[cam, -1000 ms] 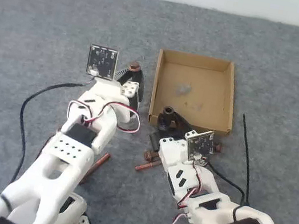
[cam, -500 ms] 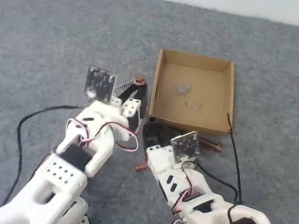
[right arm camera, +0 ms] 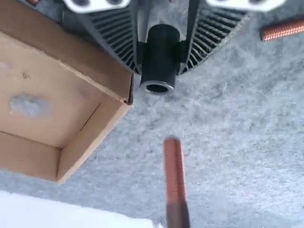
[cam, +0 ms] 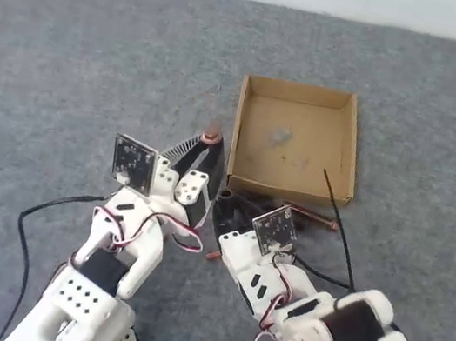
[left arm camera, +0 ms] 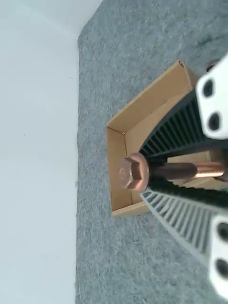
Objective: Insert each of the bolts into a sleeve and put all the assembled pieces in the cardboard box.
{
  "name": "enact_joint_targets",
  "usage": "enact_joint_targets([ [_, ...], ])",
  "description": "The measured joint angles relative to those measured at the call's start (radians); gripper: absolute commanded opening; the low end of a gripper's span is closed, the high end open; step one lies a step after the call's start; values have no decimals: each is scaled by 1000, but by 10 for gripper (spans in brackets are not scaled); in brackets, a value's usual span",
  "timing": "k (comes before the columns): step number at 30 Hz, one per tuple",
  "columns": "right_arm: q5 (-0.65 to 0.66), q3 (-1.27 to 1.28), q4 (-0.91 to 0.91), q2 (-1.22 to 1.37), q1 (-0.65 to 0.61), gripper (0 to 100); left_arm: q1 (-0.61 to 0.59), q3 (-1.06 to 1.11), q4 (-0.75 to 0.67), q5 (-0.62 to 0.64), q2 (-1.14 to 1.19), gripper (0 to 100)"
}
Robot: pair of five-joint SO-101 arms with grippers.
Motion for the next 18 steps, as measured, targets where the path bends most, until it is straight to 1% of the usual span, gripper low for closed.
enact_joint_targets([
  [6,20,0,-69,55,-32,6,0,87,0,2,-43,12],
  [10,44,0,-75,58,-34,6,0,100,0,2,-74,12],
  [18,52,-21,-75,64,-34,6,0,107,0,2,-89,12],
])
